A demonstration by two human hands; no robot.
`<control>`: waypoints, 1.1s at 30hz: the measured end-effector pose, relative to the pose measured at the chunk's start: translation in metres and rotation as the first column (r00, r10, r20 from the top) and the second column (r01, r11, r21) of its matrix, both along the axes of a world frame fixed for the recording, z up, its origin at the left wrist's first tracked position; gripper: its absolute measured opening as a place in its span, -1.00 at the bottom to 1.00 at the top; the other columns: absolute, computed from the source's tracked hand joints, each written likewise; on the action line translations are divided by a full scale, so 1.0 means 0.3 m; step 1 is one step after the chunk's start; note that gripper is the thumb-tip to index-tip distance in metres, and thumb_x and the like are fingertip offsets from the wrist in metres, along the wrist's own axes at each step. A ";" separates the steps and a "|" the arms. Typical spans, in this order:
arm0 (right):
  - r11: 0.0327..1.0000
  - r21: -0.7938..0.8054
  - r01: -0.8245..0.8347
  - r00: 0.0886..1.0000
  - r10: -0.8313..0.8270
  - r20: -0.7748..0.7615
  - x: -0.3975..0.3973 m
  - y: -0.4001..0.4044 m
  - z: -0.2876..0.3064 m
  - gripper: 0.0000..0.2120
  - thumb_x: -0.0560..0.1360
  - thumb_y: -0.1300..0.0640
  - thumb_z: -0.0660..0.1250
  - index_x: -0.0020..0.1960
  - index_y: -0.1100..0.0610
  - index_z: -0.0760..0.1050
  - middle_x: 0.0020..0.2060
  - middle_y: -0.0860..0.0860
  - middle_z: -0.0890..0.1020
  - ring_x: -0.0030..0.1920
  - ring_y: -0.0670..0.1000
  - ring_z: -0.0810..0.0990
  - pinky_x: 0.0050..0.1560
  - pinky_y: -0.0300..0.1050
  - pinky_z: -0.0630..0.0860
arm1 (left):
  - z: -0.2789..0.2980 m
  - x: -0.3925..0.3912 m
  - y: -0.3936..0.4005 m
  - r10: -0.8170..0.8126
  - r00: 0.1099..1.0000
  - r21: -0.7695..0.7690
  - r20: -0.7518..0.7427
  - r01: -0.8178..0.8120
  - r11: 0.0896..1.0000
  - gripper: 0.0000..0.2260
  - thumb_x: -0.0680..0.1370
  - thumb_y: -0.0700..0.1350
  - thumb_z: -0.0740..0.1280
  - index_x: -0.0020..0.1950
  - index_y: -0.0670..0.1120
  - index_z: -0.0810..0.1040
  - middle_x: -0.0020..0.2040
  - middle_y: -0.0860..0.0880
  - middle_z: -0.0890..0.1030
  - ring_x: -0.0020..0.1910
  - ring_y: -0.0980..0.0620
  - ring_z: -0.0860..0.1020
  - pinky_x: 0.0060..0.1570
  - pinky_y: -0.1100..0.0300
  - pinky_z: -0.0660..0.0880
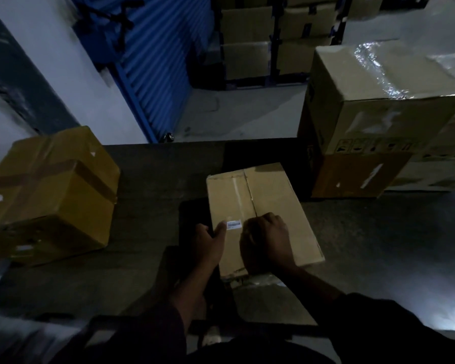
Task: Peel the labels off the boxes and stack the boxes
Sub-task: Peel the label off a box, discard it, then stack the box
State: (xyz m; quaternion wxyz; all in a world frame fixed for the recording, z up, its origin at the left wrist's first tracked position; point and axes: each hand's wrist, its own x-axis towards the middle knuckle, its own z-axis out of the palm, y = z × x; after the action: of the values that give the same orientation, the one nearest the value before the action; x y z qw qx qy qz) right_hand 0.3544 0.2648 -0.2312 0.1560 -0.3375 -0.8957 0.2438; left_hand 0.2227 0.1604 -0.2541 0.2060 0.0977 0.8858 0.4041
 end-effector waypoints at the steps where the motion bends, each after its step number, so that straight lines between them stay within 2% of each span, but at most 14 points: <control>1: 1.000 0.010 0.008 1.000 -0.009 0.028 -0.008 0.001 -0.001 -0.75 0.41 0.06 0.39 0.09 -0.01 0.59 0.00 0.04 0.58 0.01 0.13 0.51 0.00 -0.02 0.39 | 0.001 -0.018 0.000 -0.035 0.999 -0.022 0.031 0.036 0.999 -0.42 0.48 0.29 0.31 0.25 -0.15 0.38 0.15 -0.14 0.54 0.11 -0.17 0.55 0.07 0.02 0.50; 4: 0.998 0.004 0.055 0.996 -0.055 0.073 -0.037 0.004 0.006 -0.73 0.45 0.04 0.36 0.15 -0.03 0.57 0.06 0.03 0.55 0.09 0.12 0.47 0.04 -0.02 0.32 | 0.001 -0.079 -0.005 -0.133 0.980 -0.031 0.145 0.139 0.990 -0.24 0.47 0.32 0.31 0.46 -0.18 0.27 0.35 -0.17 0.46 0.28 -0.17 0.47 0.21 0.04 0.44; 7: 0.993 0.005 0.114 0.988 -0.114 0.108 -0.073 -0.013 0.003 -0.74 0.47 -0.06 0.33 0.14 -0.07 0.56 0.06 0.02 0.54 0.11 0.12 0.47 0.05 0.00 0.30 | 0.000 -0.118 -0.019 -0.181 0.952 0.025 0.247 0.180 0.983 -0.12 0.38 0.38 0.34 0.49 -0.17 0.26 0.40 -0.17 0.44 0.31 -0.15 0.47 0.28 0.02 0.43; 12: 0.984 -0.002 0.181 0.980 -0.180 0.081 -0.109 -0.042 0.002 -0.79 0.48 -0.06 0.32 0.10 -0.12 0.56 0.03 0.00 0.53 0.11 0.09 0.45 0.10 0.02 0.26 | -0.002 -0.148 -0.029 -0.242 0.914 0.112 0.327 0.217 0.970 -0.11 0.43 0.27 0.40 0.56 -0.18 0.12 0.51 -0.17 0.30 0.43 -0.12 0.37 0.39 0.00 0.36; 14: 0.981 -0.012 0.195 0.979 -0.194 0.066 -0.114 -0.044 0.006 -0.83 0.49 -0.03 0.33 0.06 -0.11 0.58 0.02 0.00 0.53 0.10 0.08 0.45 0.11 0.02 0.24 | 0.005 -0.150 -0.032 -0.271 0.892 0.146 0.361 0.233 0.961 -0.11 0.44 0.25 0.40 0.56 -0.18 0.10 0.52 -0.16 0.28 0.45 -0.11 0.34 0.40 0.05 0.32; 18: 0.978 -0.024 0.209 0.975 -0.207 0.080 -0.124 -0.037 -0.005 -0.82 0.47 -0.02 0.35 0.06 -0.09 0.57 0.02 -0.01 0.54 0.11 0.08 0.47 0.11 0.02 0.25 | 0.017 -0.158 -0.040 -0.339 0.866 0.173 0.367 0.295 0.940 -0.22 0.48 0.19 0.38 0.54 -0.18 0.18 0.48 -0.13 0.36 0.40 -0.09 0.39 0.24 0.18 0.33; 22: 0.981 -0.011 0.191 0.978 -0.189 0.093 -0.122 -0.040 -0.010 -0.77 0.46 -0.03 0.35 0.11 -0.20 0.56 0.02 -0.07 0.51 0.10 0.01 0.43 0.07 -0.01 0.22 | 0.029 -0.170 -0.046 -0.383 0.834 0.191 0.398 0.333 0.924 -0.33 0.55 0.14 0.32 0.52 -0.19 0.22 0.37 -0.09 0.42 0.38 -0.07 0.39 0.15 0.26 0.28; 24: 0.987 -0.019 0.161 0.984 -0.159 0.084 -0.113 -0.037 -0.010 -0.79 0.44 0.00 0.38 0.06 -0.19 0.57 0.02 -0.07 0.51 0.11 0.01 0.42 0.03 -0.05 0.17 | 0.018 -0.182 -0.048 -0.410 0.811 0.214 0.417 0.351 0.912 -0.26 0.49 0.27 0.31 0.51 -0.15 0.26 0.36 0.00 0.41 0.35 -0.06 0.42 0.17 0.24 0.29; 26: 0.988 -0.040 0.147 0.988 -0.144 0.061 -0.106 -0.037 -0.006 -0.82 0.44 0.02 0.40 0.02 -0.18 0.59 0.02 -0.07 0.52 0.11 0.01 0.43 0.01 -0.09 0.12 | 0.009 -0.193 -0.050 -0.425 0.800 0.218 0.423 0.365 0.905 -0.20 0.40 0.40 0.30 0.46 -0.11 0.35 0.36 -0.01 0.48 0.24 0.00 0.49 0.16 0.19 0.36; 30: 0.985 -0.041 0.170 0.985 -0.168 0.049 -0.110 -0.033 -0.005 -0.86 0.45 -0.06 0.38 0.02 -0.17 0.58 0.00 -0.07 0.52 0.09 0.01 0.43 0.01 -0.08 0.15 | 0.009 -0.195 -0.049 -0.420 0.813 0.204 0.404 0.368 0.907 -0.46 0.55 0.21 0.26 0.39 -0.11 0.41 0.24 -0.01 0.54 0.11 0.08 0.49 0.08 0.23 0.34; 33: 0.986 -0.015 0.167 0.980 -0.165 0.112 -0.115 -0.027 -0.011 -0.79 0.45 -0.10 0.37 0.09 -0.18 0.57 0.04 -0.07 0.52 0.12 0.01 0.42 0.08 -0.02 0.22 | 0.019 -0.192 -0.048 -0.425 0.805 0.204 0.415 0.372 0.905 -0.42 0.53 0.23 0.28 0.41 -0.11 0.40 0.26 -0.02 0.53 0.11 0.07 0.48 0.08 0.21 0.35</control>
State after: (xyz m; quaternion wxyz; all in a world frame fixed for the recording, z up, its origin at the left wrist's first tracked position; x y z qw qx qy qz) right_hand 0.3197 0.2567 -0.2344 0.1219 -0.4259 -0.8686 0.2219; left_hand 0.1651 0.1460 -0.2485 0.4795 0.1970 0.7491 0.4125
